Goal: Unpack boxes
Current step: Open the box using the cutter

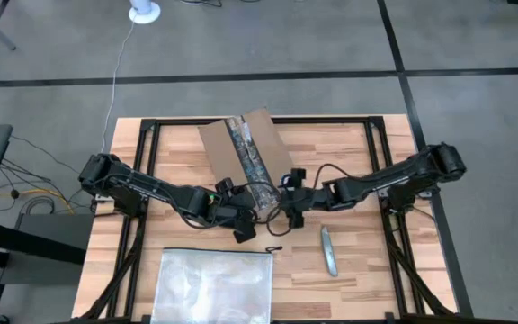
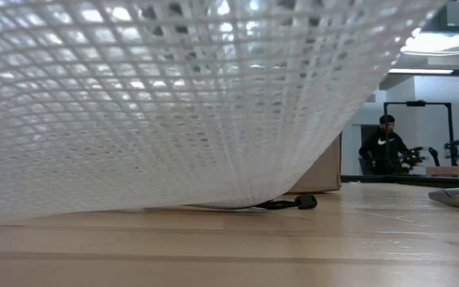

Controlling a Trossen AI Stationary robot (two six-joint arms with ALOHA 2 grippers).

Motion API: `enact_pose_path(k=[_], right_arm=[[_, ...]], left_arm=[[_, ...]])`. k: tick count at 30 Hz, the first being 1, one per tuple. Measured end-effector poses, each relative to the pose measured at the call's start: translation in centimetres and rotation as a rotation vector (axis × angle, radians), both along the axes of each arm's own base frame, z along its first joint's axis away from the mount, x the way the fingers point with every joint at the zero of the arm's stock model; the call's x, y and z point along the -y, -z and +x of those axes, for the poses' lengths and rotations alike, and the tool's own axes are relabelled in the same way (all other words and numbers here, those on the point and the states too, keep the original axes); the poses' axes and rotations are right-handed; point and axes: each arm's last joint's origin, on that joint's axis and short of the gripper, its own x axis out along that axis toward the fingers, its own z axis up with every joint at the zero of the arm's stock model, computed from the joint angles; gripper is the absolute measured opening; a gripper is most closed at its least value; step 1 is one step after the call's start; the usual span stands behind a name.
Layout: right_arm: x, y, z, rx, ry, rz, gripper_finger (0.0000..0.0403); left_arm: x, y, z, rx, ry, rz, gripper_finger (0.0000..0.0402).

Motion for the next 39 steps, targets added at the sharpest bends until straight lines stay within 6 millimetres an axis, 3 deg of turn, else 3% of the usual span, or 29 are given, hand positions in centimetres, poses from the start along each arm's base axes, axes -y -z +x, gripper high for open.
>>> enact_pose_path(k=[4,10,15,21,28,35,39], right_arm=[[0.1,0.2,0.0,-0.017,-0.014,-0.005,0.0171],[-0.2,-0.5,-0.4,-0.084,-0.070,-0.065,0.0017],[0.0,-3.6,0.1,-0.066,-0.042,-0.089,0.0002],[0.4,-5.6,0.3,-0.097,-0.018,-0.134,0.0000],[0.7,-9.0,0.1,-0.093,0.056,-0.201,0.0000],[3.5,-13.1,-2.9,-0.096,0.262,-0.266,0.0000],[4.9,-15.0,-5.9,0.003,0.429,-0.153,0.0000]], left_arm=[[0.0,0.0,0.0,0.000,-0.002,-0.001,0.0256],[0.0,0.0,0.1,0.003,0.010,0.005,0.0256],[0.1,0.6,0.4,0.050,0.006,0.019,0.0256],[0.0,4.0,-0.2,0.062,-0.017,0.001,0.0256],[0.1,8.2,-2.7,-0.004,-0.090,-0.016,0.0256],[1.4,9.0,-3.7,-0.005,-0.101,-0.010,0.0256],[1.6,9.0,-3.6,0.006,-0.108,-0.028,0.0256]])
